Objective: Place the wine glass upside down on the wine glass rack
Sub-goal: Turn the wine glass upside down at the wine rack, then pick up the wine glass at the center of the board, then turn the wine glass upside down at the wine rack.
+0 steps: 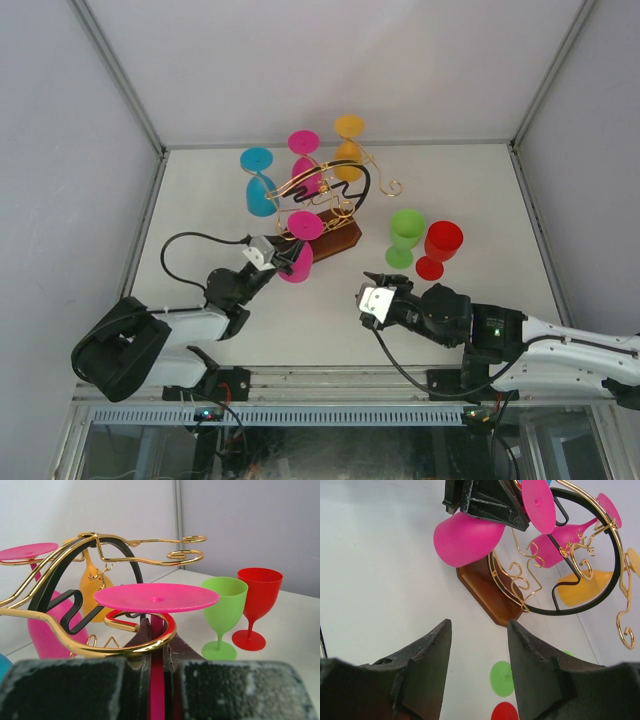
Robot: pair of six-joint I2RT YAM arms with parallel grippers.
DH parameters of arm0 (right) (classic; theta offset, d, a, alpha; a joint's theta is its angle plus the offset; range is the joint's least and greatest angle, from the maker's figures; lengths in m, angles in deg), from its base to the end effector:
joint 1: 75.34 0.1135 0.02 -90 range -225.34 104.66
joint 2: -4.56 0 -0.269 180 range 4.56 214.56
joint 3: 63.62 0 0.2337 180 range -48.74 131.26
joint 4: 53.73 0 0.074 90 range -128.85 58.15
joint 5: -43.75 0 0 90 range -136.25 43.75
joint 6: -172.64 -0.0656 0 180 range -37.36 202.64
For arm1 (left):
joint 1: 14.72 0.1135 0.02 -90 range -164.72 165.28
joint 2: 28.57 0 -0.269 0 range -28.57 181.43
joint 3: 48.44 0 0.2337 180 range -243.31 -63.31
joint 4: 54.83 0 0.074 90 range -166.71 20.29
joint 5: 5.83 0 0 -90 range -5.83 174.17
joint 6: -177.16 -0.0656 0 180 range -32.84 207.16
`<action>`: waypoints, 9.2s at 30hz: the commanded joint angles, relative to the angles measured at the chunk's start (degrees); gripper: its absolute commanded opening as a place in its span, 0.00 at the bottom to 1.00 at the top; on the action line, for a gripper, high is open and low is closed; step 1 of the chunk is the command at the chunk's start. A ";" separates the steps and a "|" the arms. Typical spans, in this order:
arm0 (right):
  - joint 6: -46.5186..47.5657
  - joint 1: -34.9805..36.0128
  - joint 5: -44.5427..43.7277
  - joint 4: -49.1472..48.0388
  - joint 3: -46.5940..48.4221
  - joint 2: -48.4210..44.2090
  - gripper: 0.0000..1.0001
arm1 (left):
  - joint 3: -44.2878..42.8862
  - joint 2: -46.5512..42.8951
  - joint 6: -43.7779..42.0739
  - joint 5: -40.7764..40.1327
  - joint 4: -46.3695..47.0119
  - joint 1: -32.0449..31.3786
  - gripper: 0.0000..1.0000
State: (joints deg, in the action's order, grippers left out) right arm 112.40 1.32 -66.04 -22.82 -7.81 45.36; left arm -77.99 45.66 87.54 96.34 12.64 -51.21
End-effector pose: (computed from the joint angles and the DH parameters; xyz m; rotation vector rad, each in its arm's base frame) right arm 0.0614 0.1628 0.3126 -1.3164 1.2843 0.2560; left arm 0.1851 -0.1541 0.2616 0.5526 1.0767 -0.6895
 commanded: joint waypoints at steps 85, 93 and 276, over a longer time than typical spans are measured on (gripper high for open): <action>-0.49 0.59 0.30 -1.68 1.27 0.07 0.49 | -0.13 1.45 5.64 -5.72 3.92 2.47 0.26; -0.76 0.58 0.54 -1.82 0.82 -0.74 0.49 | 2.04 -0.80 6.17 -6.89 3.96 2.63 0.39; -38.85 -37.02 19.16 17.58 18.98 17.58 0.75 | -30.18 -59.90 24.96 -30.85 -118.29 0.97 1.00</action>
State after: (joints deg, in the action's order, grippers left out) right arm 76.58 -36.10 -49.43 -5.64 10.55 67.19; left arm -105.35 -16.08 113.90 61.56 -107.58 -49.74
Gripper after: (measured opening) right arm 0.755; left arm 0.996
